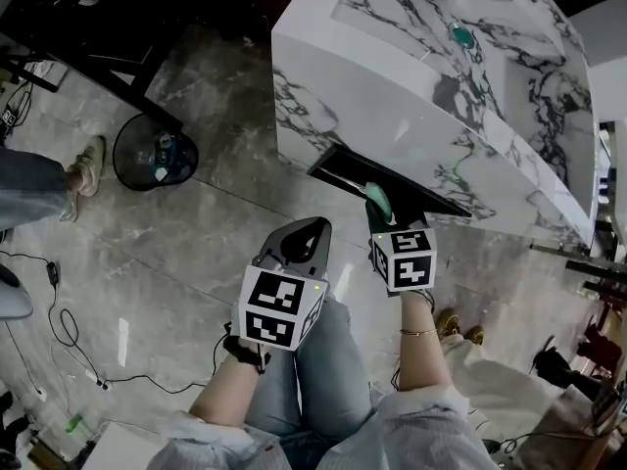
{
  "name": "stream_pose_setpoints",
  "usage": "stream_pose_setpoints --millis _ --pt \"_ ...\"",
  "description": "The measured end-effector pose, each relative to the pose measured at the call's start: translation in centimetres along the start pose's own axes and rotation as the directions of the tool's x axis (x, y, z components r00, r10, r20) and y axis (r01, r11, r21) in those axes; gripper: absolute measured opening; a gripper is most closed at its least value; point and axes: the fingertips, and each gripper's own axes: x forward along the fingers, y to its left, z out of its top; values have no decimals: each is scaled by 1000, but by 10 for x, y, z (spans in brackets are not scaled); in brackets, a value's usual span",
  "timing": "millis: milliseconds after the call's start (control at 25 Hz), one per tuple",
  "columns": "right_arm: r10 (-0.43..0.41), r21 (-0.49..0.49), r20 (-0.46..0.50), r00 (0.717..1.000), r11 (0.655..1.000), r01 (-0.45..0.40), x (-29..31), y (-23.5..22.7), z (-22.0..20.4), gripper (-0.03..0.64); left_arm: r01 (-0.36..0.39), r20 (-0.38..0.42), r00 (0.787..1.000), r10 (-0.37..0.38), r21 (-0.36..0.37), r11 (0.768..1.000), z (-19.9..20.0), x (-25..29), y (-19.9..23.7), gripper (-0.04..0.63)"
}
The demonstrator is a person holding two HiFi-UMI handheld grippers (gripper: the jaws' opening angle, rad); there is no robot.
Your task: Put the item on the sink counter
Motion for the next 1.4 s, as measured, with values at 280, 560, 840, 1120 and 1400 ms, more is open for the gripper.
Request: stream_pose_setpoints --millis 280,560,840,1120,1400 --pt "-76 -123 2 997 989 76 43 -29 -5 130 23 -9 1000 -23 13 1000 -13 18 5 15" --pt "-124 -188 57 991 973 133 75 -44 4 132 14 -12 1000 -14 14 1000 -17 29 18 15" --pt "-203 -200 88 975 956 217 88 -56 13 137 -2 -9 1000 2 12 1000 -15 33 23 15" --pt "-189 -135 107 976 970 203 83 -45 13 154 -15 -10 1000 15 -2 1000 -13 27 21 15" --pt "-137 -80 81 987 986 143 76 -24 4 190 -25 -21 999 24 -34 999 -7 15 19 15"
